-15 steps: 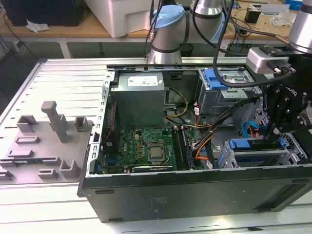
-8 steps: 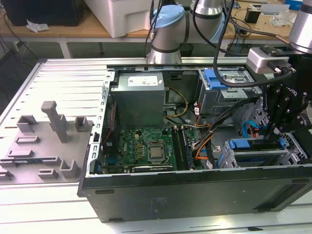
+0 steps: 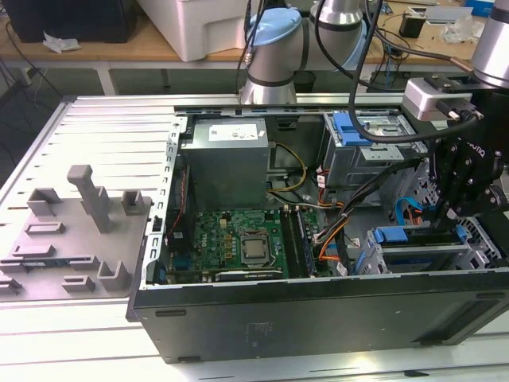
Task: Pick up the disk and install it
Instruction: 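Insert the first disk wire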
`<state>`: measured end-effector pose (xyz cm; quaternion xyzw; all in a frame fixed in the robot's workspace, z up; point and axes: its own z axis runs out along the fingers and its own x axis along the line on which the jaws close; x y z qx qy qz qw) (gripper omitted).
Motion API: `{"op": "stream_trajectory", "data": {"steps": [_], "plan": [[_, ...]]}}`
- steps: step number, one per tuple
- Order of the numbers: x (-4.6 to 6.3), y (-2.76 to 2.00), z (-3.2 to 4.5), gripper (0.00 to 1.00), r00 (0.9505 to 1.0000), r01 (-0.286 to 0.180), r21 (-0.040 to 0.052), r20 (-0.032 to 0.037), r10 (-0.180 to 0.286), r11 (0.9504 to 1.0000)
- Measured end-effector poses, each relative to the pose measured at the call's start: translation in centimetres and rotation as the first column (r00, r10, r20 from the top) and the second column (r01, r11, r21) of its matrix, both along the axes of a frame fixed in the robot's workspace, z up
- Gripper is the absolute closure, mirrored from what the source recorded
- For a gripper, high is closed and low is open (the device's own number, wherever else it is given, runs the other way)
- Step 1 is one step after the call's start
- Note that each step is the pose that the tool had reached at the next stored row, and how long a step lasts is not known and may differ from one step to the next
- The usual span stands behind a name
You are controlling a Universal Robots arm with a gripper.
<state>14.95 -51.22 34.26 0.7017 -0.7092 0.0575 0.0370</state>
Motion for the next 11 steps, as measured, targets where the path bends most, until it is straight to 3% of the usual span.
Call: {"op": "stream_trajectory", "data": {"steps": [11], "plan": [[-0.08,0.09,-0.09,0.84,1.0,0.0,-0.0002,0.0,0.0,1.0]]}}
